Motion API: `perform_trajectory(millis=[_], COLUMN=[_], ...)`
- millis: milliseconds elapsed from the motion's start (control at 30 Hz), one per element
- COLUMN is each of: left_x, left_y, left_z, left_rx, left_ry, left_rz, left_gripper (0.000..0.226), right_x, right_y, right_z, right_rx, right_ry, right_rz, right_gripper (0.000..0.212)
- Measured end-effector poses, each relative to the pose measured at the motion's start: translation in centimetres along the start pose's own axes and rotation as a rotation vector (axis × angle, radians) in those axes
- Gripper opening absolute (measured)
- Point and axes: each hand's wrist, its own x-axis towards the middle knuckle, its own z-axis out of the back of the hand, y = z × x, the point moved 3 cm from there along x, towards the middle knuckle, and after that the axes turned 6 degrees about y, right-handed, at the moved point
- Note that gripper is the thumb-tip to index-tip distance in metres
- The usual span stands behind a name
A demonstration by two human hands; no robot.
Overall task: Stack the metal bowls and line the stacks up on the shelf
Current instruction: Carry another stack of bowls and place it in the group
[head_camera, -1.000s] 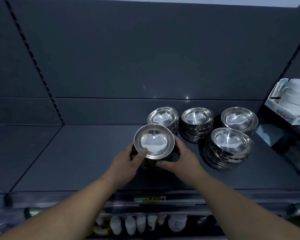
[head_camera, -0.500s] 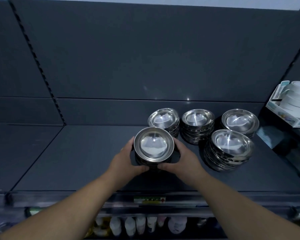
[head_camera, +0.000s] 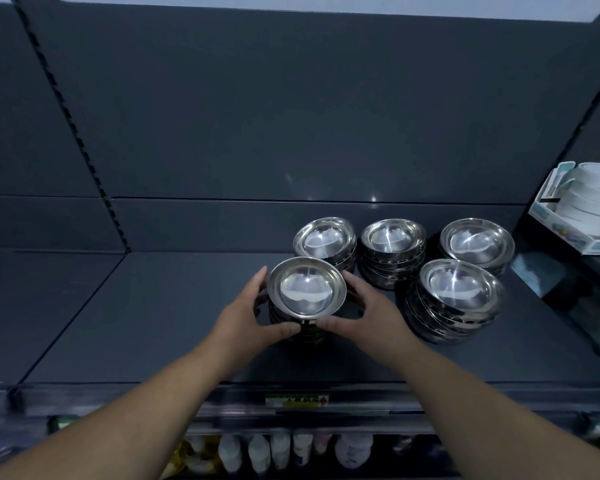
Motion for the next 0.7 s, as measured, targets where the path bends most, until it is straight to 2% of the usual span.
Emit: perform_trajectory(millis=[167, 333, 600, 700], left_x=[-0.25, -0.07, -0.07, -0.07], left_y=[-0.73, -0.61, -0.50, -0.54], left_z=[-0.02, -0.06, -0.10, -0.09], left_rx=[-0.004, 0.005, 0.012, 0.049], left_ry=[-0.015, -0.009, -0.033, -0.031], left_rz=[-0.015, -0.013, -0.010, -0.004], left_gripper=[0.101, 0.100, 0.099, 0.102], right_x=[0.24, 0.16, 0.32, 0.33], right_y=[-0.04, -0.18, -0.63, -0.85], right_z=[0.04, -0.07, -0.14, -0.13], right_rx=[0.012, 0.044, 0.082, 0.082], right_ry=[-0.018, -0.012, -0.012, 0.002], right_rz=[-0.010, -0.002, -0.001, -0.009], right_gripper=[0.095, 0.086, 0.087, 0.096])
